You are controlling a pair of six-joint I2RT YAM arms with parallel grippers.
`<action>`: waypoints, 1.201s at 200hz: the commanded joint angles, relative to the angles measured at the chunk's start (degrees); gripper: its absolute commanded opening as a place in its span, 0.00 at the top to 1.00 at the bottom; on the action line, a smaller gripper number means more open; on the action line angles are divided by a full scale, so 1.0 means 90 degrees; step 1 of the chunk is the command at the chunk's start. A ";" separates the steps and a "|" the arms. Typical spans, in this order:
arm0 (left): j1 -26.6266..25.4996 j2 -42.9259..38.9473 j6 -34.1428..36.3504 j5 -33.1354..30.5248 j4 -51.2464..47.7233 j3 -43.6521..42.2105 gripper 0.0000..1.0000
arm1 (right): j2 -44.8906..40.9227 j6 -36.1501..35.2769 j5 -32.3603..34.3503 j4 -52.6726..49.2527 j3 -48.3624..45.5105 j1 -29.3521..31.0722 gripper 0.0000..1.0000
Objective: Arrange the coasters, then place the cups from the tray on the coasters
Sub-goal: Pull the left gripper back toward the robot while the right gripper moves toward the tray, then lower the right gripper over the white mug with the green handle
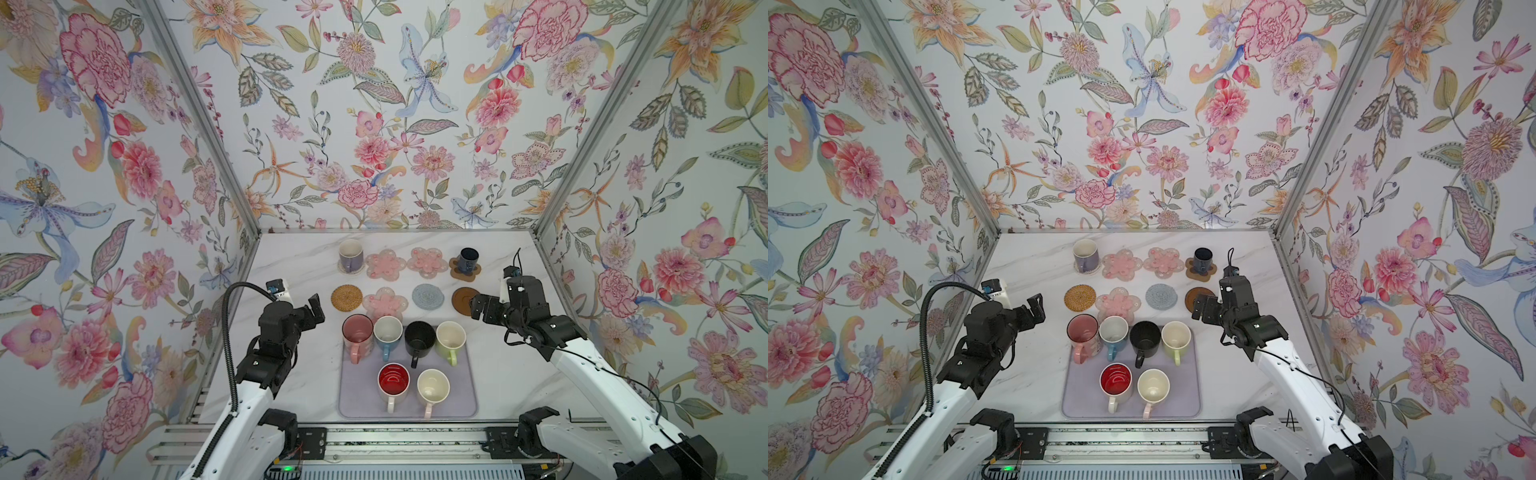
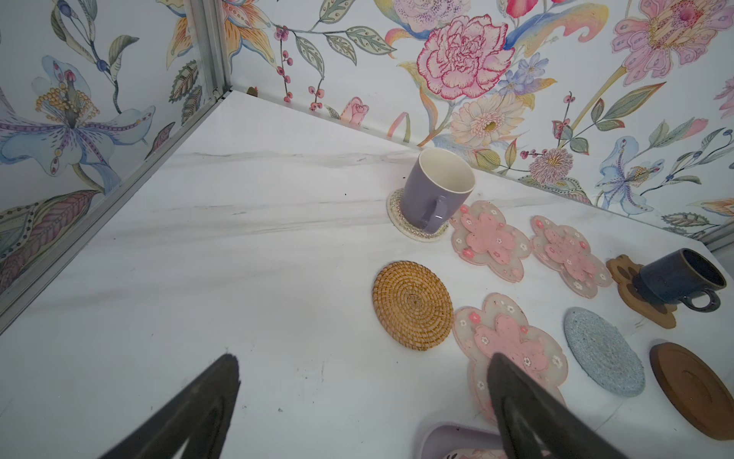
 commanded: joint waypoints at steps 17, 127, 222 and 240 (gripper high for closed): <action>0.0023 0.0029 -0.0194 -0.0183 0.0280 -0.0169 0.01 | -0.0461 0.0690 0.0604 -0.1028 -0.0017 0.0905 0.01; 0.0031 -0.0117 -0.0346 -0.0283 0.0229 -0.0223 0.01 | -0.0063 0.2093 0.1064 -0.0985 -0.0741 0.2997 0.13; 0.0026 -0.0343 -0.0490 -0.0359 0.0248 -0.0375 0.01 | 0.0576 0.2256 0.1375 -0.0370 -0.1186 0.3476 0.33; 0.0022 -0.0333 -0.0511 -0.0351 0.0220 -0.0352 0.01 | 0.0762 0.2210 0.1374 -0.0269 -0.1158 0.3532 0.38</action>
